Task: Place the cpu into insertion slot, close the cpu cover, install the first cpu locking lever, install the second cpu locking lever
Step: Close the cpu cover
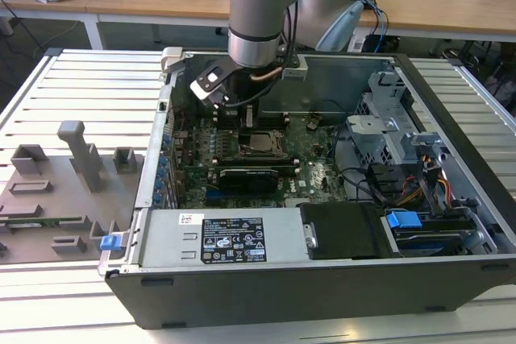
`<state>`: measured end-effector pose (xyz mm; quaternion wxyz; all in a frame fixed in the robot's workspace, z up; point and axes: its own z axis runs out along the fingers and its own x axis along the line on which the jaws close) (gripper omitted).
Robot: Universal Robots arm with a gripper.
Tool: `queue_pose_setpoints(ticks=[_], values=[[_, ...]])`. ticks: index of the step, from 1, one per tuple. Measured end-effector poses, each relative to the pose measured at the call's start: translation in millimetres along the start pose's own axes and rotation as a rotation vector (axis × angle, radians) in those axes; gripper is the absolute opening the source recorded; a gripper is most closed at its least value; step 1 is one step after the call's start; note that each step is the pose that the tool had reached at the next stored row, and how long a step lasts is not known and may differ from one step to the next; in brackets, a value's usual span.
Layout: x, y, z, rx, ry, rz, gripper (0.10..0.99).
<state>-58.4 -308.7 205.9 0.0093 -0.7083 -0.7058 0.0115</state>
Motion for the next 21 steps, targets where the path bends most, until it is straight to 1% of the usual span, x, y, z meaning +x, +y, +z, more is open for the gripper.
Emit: queue_pose_setpoints(ticks=[2,4,7,8,10,12,16,18,20,21], values=[[0.0,0.6,0.1,0.000,0.0038,-0.001,0.106],[-0.1,4.9,0.0,0.000,0.0097,-0.002,0.106],[-0.1,12.9,-0.3,0.000,0.0179,-0.002,0.106],[-0.2,18.6,-0.5,0.001,0.0220,-0.002,0.106],[-0.3,22.6,-1.5,0.001,0.0231,-0.003,0.106],[-0.2,24.2,-4.7,0.002,0.0232,-0.002,0.106],[-0.3,24.6,-17.7,0.002,0.0233,-0.002,0.106],[-0.4,24.3,-29.9,0.002,0.0234,-0.002,0.106],[-0.4,24.1,-36.6,0.002,0.0232,-0.002,0.106],[-0.5,23.9,-41.6,0.002,0.0233,-0.002,0.106]])
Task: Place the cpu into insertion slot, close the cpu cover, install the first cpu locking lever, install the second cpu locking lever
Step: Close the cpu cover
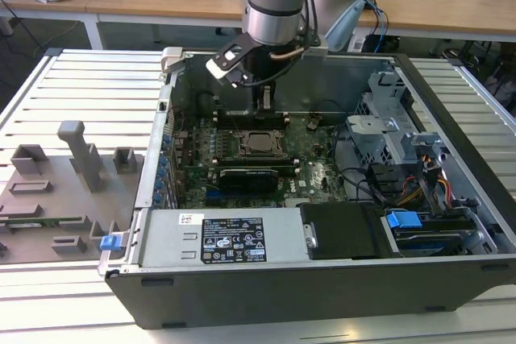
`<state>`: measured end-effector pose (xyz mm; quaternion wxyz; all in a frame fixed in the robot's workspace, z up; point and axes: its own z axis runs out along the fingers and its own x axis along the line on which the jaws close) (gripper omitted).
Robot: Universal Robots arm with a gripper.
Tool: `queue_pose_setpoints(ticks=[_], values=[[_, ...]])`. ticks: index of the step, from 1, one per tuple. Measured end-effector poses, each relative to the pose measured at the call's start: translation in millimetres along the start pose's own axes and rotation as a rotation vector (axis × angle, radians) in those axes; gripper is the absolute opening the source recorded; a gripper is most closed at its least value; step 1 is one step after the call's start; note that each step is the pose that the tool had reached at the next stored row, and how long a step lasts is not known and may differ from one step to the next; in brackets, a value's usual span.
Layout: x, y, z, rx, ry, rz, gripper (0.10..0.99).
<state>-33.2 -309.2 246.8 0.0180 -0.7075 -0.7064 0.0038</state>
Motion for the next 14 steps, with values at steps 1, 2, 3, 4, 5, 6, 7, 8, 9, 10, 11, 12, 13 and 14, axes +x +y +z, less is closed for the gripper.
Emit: queue_pose_setpoints(ticks=[1,2,3,4,5,6,7,8,9,10,11,12,13,14], values=[[0.1,-0.1,-2.8,0.000,0.0001,0.000,0.106],[0.1,-0.2,-6.4,0.000,0.0000,0.000,0.106],[0.2,-0.3,-8.5,0.000,-0.0001,0.000,0.106],[-0.6,-0.2,-9.5,0.000,0.0002,0.000,0.106],[-2.8,-0.3,-9.8,0.000,0.0001,0.000,0.106],[-5.2,-0.3,-9.9,0.000,0.0001,0.000,0.106],[-8.1,-0.3,-10.1,0.000,0.0000,0.000,0.106],[-9.2,-0.3,-10.2,0.000,0.0002,0.000,0.106],[-9.9,-0.3,-11.0,0.000,0.0000,0.000,0.106],[-9.9,-0.4,-11.7,0.000,-0.0001,0.000,0.106],[-9.9,-0.4,-12.7,0.000,0.0000,0.000,0.106],[-9.9,-0.5,-14.4,0.000,0.0000,0.000,0.106],[-9.8,-0.5,-15.9,0.000,0.0000,0.000,0.106],[-9.8,-0.6,-18.8,0.000,0.0000,0.000,0.106]])
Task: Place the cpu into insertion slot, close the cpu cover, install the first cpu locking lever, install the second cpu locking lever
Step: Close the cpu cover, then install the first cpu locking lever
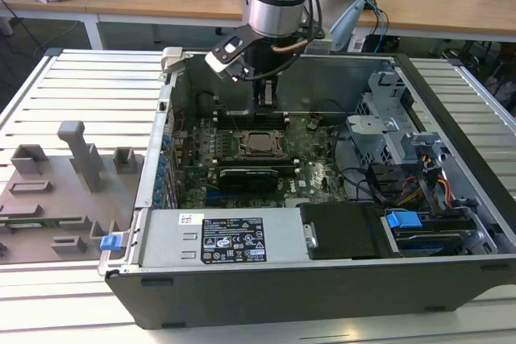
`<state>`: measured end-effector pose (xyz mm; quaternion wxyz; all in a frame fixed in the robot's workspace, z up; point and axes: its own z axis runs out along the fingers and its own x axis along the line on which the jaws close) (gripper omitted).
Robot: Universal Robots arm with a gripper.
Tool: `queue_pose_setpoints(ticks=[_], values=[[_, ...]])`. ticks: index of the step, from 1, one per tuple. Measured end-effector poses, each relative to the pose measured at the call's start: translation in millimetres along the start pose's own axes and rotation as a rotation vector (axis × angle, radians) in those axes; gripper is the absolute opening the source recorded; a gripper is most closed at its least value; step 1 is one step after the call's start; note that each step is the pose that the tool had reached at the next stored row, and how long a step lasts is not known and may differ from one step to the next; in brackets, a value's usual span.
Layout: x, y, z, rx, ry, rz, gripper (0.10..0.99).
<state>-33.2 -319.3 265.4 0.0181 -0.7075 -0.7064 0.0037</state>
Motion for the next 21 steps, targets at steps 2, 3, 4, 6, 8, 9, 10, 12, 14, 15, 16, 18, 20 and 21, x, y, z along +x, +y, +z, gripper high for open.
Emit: queue_pose_setpoints(ticks=[2,3,4,6,8,9,10,12,14,15,16,18,20,21], values=[[0.2,-0.2,-6.8,0.000,0.0000,0.000,0.106],[0.2,-0.3,-9.1,0.000,0.0000,0.000,0.106],[0.3,-0.4,-13.7,0.000,0.0000,0.000,0.106],[0.4,-0.5,-17.4,0.000,0.0002,0.000,0.106],[0.4,-0.5,-17.5,0.000,0.0002,0.000,0.106],[0.4,-0.5,-17.6,0.000,0.0000,0.000,0.106],[0.4,-0.5,-17.6,0.000,0.0001,0.000,0.106],[0.4,-0.5,-17.7,0.000,0.0001,0.000,0.106],[0.4,-0.5,-17.7,0.000,0.0001,0.000,0.106],[0.4,-0.5,-17.7,0.000,0.0001,0.000,0.106],[0.4,-0.5,-17.7,0.000,0.0002,0.000,0.106],[0.4,-0.5,-17.7,0.000,0.0003,0.000,0.106],[0.4,-0.5,-17.7,0.000,0.0003,0.000,0.106],[0.4,-0.5,-17.7,0.000,0.0003,0.000,0.106]])
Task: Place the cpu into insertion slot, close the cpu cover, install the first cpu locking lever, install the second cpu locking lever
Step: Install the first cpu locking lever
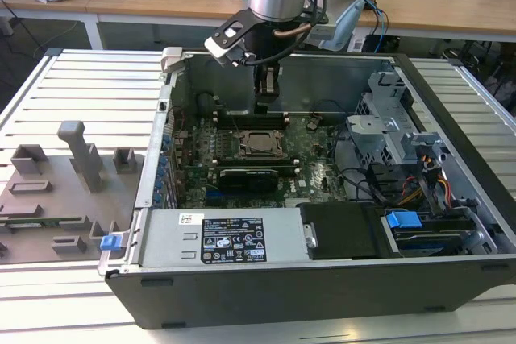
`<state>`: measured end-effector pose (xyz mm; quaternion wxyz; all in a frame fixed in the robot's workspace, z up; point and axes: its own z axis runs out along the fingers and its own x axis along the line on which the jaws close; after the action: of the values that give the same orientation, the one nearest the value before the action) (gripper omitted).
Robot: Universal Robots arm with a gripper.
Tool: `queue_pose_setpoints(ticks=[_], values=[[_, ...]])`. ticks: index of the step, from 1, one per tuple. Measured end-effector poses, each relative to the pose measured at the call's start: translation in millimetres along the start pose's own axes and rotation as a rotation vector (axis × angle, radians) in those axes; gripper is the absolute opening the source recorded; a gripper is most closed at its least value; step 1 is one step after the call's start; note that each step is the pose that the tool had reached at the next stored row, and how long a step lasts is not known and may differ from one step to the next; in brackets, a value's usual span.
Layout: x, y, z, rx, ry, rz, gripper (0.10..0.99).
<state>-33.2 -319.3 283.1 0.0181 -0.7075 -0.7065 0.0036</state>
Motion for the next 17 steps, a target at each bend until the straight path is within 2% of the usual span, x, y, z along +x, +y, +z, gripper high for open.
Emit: queue_pose_setpoints(ticks=[3,5,17], values=[[0.0,0.0,0.0,0.000,-0.0002,-0.008,0.106],[0.0,0.0,0.0,0.001,-0.0018,-0.062,0.106],[0.0,0.0,0.0,0.005,-0.0068,-0.222,0.106]])
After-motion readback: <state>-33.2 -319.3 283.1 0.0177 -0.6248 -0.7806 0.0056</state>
